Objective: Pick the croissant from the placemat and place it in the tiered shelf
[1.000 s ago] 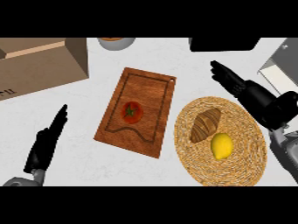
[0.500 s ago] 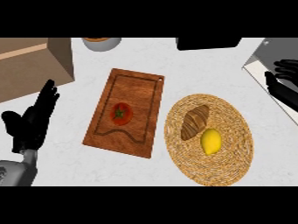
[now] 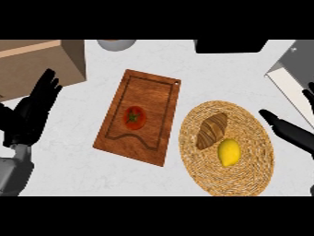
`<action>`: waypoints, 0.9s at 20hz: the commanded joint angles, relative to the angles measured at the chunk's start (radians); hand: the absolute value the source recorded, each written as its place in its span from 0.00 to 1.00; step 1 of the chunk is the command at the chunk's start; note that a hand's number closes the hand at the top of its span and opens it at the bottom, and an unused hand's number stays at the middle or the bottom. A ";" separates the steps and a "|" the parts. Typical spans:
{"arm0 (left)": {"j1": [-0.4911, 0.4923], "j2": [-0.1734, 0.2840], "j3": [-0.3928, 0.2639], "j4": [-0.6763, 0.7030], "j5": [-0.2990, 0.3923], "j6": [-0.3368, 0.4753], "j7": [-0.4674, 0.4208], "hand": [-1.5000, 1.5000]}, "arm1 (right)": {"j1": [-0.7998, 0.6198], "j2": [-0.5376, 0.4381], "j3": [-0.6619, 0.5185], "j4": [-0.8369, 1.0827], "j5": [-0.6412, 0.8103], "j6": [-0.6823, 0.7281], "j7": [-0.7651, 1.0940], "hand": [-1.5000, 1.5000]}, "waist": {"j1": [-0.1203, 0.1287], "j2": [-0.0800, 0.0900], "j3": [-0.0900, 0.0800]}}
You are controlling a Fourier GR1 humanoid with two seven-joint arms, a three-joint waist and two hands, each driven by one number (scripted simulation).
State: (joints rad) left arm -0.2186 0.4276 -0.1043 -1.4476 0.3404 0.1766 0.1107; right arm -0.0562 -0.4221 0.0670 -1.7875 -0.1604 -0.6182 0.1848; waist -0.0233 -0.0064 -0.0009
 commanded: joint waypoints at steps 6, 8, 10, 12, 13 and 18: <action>-0.033 -0.005 -0.014 -0.021 -0.009 -0.001 0.036 0.50 | -0.010 -0.356 0.222 -0.019 0.203 0.198 0.507 0.00 | 0.045 0.009 -0.012; -0.031 -0.014 -0.030 -0.025 -0.017 -0.010 0.022 0.50 | -0.039 -0.435 0.263 -0.016 0.277 0.246 0.616 0.00 | 0.055 0.011 -0.014; -0.067 0.000 -0.014 -0.035 -0.012 -0.007 0.042 0.50 | -0.085 -0.489 0.310 -0.013 0.340 0.305 0.728 0.00 | 0.070 0.010 -0.013; -0.047 -0.024 -0.028 -0.014 -0.003 -0.019 0.036 0.50 | -0.153 -0.489 0.360 -0.066 0.359 0.365 0.894 0.00 | 0.066 0.009 -0.010; -0.101 -0.035 -0.051 -0.011 -0.041 0.009 0.051 0.50 | -0.245 -0.473 0.361 -0.039 0.361 0.398 0.967 0.00 | 0.071 0.015 -0.007; -0.118 -0.008 0.002 0.026 0.006 -0.048 0.068 0.50 | -0.450 -0.292 0.471 0.026 0.423 0.487 1.180 0.00 | 0.064 0.012 -0.003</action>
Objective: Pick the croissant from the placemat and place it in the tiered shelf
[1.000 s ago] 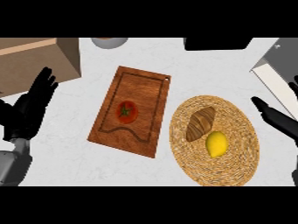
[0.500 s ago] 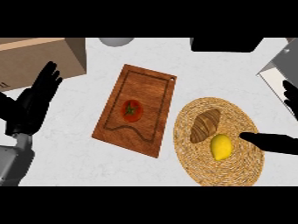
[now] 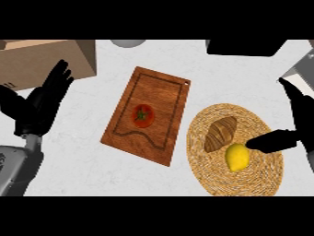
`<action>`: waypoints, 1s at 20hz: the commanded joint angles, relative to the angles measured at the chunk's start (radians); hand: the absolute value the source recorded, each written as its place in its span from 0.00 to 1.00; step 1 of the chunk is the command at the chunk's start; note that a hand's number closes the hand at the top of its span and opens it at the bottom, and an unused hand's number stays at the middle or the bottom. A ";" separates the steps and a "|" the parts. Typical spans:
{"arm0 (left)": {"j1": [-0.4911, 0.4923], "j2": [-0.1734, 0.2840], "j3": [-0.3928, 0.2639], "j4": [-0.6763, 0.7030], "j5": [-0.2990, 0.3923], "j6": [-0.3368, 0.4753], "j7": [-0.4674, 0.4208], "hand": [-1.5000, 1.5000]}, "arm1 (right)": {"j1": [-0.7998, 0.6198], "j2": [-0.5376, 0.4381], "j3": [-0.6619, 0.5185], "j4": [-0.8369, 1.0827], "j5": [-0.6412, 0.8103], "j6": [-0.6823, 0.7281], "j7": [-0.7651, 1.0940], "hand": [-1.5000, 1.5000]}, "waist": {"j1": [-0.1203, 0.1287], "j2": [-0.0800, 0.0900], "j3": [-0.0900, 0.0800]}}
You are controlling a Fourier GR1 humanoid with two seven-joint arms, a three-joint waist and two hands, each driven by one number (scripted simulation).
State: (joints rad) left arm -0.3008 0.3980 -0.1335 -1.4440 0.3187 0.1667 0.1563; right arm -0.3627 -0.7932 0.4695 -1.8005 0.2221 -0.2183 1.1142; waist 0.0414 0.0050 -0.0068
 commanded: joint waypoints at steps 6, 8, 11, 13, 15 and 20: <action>-0.001 -0.001 0.022 -0.007 0.003 -0.002 0.014 0.50 | -0.204 0.189 0.147 0.182 0.059 0.173 0.341 0.00 | -0.006 -0.002 0.003; -0.001 0.009 0.036 0.010 0.022 -0.030 0.015 0.50 | -0.204 0.219 0.180 0.211 0.077 0.181 0.361 0.00 | -0.017 -0.003 0.003; 0.038 -0.012 0.012 -0.025 -0.015 0.009 0.009 0.50 | -0.243 0.227 0.157 0.247 0.056 0.235 0.372 0.00 | -0.027 -0.010 0.003; 0.027 -0.008 0.038 -0.008 0.011 -0.009 0.017 0.50 | -0.274 0.254 0.147 0.316 0.063 0.236 0.358 0.00 | -0.024 -0.005 0.005; 0.055 -0.001 0.029 -0.019 -0.010 -0.011 -0.005 0.50 | -0.265 0.314 0.191 0.343 0.104 0.230 0.373 0.00 | -0.026 -0.009 0.003; 0.023 -0.001 0.055 0.008 -0.007 -0.011 0.005 0.50 | -0.291 0.394 0.176 0.418 0.125 0.254 0.373 0.00 | -0.035 -0.007 0.005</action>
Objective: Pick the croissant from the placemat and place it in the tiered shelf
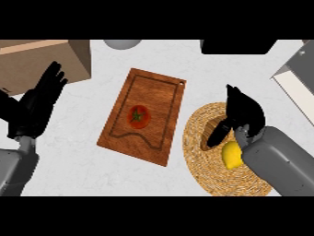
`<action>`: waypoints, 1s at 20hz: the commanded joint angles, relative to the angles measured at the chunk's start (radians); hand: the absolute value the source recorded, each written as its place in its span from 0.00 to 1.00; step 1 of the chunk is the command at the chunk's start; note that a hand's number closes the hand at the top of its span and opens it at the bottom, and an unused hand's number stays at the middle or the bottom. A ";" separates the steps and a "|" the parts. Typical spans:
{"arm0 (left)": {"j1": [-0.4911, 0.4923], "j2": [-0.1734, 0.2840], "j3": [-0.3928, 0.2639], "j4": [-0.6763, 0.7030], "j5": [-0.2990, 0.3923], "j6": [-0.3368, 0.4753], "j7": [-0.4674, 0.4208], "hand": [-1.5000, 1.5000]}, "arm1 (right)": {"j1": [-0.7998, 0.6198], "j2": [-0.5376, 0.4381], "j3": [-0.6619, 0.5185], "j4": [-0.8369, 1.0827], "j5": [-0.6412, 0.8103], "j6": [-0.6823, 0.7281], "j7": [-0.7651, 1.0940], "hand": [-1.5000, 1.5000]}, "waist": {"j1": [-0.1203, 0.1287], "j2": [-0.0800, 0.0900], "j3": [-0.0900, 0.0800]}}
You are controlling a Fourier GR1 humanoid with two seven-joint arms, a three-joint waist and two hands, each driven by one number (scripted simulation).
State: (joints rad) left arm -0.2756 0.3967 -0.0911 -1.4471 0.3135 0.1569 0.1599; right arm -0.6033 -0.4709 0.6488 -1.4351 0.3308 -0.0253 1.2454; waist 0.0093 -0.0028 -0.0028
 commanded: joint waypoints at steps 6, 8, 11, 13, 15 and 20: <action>0.077 -0.003 0.020 -0.036 0.007 -0.029 -0.038 0.50 | 0.020 0.100 -0.004 0.090 0.086 0.015 0.204 0.00 | -0.003 0.000 0.001; -0.027 -0.012 0.018 -0.020 -0.005 -0.003 0.035 0.50 | 0.005 0.107 -0.036 0.067 0.075 0.057 0.209 0.00 | -0.017 0.001 0.002; 0.071 -0.014 0.000 -0.089 -0.013 -0.003 0.033 0.50 | 0.057 0.136 -0.026 0.093 0.143 0.007 0.186 0.00 | -0.006 -0.002 0.002; 0.099 -0.024 0.006 -0.067 -0.024 -0.011 -0.020 0.50 | 0.066 0.149 -0.043 0.093 0.161 0.012 0.186 0.00 | -0.008 -0.001 0.002; 0.033 -0.013 0.019 -0.056 -0.028 -0.001 0.027 0.50 | 0.063 0.216 -0.037 0.125 0.197 -0.005 0.196 0.00 | -0.009 0.000 0.002; 0.009 -0.023 0.023 -0.042 -0.039 -0.010 0.047 0.50 | 0.053 0.243 -0.104 0.179 0.221 0.024 0.141 0.00 | -0.008 0.002 0.002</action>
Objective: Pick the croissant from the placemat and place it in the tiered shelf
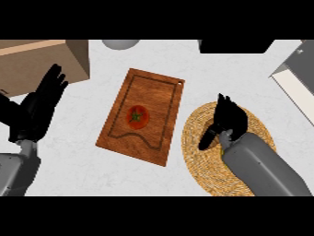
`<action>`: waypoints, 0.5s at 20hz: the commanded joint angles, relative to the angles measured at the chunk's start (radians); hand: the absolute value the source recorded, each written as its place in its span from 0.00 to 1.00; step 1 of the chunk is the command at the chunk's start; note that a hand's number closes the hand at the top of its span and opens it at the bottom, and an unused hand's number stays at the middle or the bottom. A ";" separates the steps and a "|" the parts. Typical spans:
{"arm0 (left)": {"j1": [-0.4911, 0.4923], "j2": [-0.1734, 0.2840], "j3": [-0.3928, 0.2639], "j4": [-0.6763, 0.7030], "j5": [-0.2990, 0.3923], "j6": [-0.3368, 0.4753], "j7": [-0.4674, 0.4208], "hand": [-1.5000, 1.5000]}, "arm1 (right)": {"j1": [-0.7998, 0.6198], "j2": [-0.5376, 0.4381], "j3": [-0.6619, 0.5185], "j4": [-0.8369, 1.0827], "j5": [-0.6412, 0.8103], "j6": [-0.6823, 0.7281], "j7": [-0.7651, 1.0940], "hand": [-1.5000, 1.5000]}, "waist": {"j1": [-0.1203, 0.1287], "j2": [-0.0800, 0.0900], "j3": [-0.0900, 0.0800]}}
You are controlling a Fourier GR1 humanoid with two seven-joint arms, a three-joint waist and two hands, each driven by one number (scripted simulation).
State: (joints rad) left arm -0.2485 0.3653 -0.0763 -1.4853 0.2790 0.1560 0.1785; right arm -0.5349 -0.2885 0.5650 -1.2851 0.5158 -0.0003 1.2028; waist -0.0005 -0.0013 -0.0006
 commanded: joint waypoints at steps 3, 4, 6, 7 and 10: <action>0.015 0.008 0.026 -0.011 -0.003 -0.030 -0.005 0.50 | 0.028 0.070 -0.052 0.081 0.057 -0.023 0.105 0.00 | 0.003 0.001 0.000; 0.021 -0.011 0.018 0.009 -0.021 -0.025 -0.038 0.50 | 0.029 0.043 -0.070 0.014 0.041 0.040 0.134 0.00 | -0.003 0.000 0.000; 0.033 0.016 0.025 -0.102 0.001 -0.018 0.068 0.50 | 0.041 0.114 -0.066 0.108 0.091 -0.040 0.104 0.00 | 0.009 -0.001 0.001; 0.002 -0.052 0.000 0.027 -0.038 -0.009 -0.038 0.50 | 0.035 0.089 -0.096 0.133 0.074 -0.008 0.059 0.00 | -0.001 0.003 0.000; 0.035 -0.016 0.018 -0.050 -0.028 -0.029 0.033 0.50 | 0.053 0.123 -0.127 0.209 0.099 -0.037 -0.014 1.00 | 0.006 0.002 0.001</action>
State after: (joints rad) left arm -0.2231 0.3506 -0.0580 -1.5130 0.2605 0.1352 0.1837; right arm -0.4920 -0.2096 0.4642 -1.1514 0.5876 -0.0118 1.1208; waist 0.0036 -0.0017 -0.0011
